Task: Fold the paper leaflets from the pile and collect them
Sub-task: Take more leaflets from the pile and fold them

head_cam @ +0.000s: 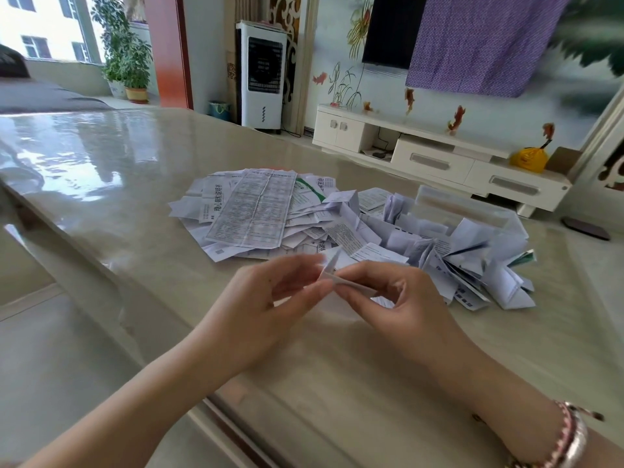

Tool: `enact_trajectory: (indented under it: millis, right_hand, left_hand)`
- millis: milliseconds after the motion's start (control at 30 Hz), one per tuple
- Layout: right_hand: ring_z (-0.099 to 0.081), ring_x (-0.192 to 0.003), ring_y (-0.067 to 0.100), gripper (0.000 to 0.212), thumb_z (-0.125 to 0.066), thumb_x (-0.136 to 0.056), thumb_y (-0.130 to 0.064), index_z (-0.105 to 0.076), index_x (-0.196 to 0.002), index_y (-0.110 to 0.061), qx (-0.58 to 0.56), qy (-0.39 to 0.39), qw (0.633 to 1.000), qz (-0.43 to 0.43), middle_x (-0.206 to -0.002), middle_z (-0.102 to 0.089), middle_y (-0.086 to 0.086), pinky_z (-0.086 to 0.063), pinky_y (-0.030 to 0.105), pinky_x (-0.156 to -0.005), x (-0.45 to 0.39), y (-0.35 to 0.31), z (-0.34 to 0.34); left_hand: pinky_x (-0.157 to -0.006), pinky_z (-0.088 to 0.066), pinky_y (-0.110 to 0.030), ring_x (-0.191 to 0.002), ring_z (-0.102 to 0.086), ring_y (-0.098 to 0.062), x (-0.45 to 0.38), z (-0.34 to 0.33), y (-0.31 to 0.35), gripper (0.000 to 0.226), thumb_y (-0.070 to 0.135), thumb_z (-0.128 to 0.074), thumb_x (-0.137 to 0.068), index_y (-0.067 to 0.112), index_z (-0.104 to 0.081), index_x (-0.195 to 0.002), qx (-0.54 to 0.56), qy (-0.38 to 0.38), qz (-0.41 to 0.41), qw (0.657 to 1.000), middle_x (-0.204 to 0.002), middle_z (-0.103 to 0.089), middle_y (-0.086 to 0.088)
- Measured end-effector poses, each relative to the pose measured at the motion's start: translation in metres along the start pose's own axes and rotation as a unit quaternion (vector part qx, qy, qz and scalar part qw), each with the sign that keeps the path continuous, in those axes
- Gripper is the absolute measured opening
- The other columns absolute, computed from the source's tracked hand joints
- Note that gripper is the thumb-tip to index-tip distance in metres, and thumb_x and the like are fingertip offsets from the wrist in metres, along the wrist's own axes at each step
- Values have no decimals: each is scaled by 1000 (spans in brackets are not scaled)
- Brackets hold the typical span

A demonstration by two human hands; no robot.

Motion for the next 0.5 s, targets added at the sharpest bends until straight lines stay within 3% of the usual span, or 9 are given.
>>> enact_trajectory:
  millis: [100,167,300,367,433,500]
  right_hand:
    - [-68,-83,13,10,-69,-87,-12,-74,-89,-21,-28,0,1000,1,-87,-73,-8,-55,38,-78,1,-3,2]
    - [-66,-81,12,9,-71,-84,-15,-71,-90,-22,-18,18,1000,12,-86,-71,-7,-53,29,-73,2,-5,4]
    - [-56,-98,12,28,-67,-82,-40,-54,-105,-34,85,56,995,23,-103,-57,-12,-40,13,-78,3,-4,13]
    - [-56,-97,11,27,-63,-86,-39,-48,-107,-31,64,43,997,15,-100,-57,-13,-37,11,-77,4,-2,14]
    - [-56,-86,7,19,-61,-92,-26,-46,-103,-29,41,18,999,16,-88,-57,-13,-37,10,-72,6,-2,13]
    - [-52,-76,7,15,-57,-95,-17,-47,-97,-28,44,9,999,24,-81,-55,-9,-37,14,-65,7,-5,14]
  left_hand:
    - [-74,-54,-33,-78,-66,-9,1,-3,6,21,30,-63,-90,14,-74,-96,-34,-30,-27,999,-81,-72,4]
    - [-68,-53,-45,-67,-56,-14,0,2,4,25,31,-61,-89,8,-72,-85,-38,-5,-17,999,-73,-64,-13]
    - [-77,-55,-52,-71,-70,-24,-2,2,5,27,20,-60,-88,-5,-67,-88,32,-2,20,999,-79,-64,-24]
    - [-78,-54,-58,-69,-72,-27,-4,1,5,34,20,-58,-87,-14,-61,-88,65,-1,40,997,-78,-60,-29]
    - [-76,-52,-55,-64,-72,-30,-7,0,4,29,13,-56,-91,-15,-58,-87,66,3,60,996,-74,-58,-25]
    - [-67,-54,-39,-61,-71,-29,-11,0,2,19,10,-55,-94,-5,-65,-88,50,5,71,996,-70,-66,-13]
Point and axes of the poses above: each hand's wrist, its own x-axis away from the middle knuckle, its own z-axis out of the back of the hand, y = z × x, the point moved 6 cm from there along -x, towards the middle knuckle
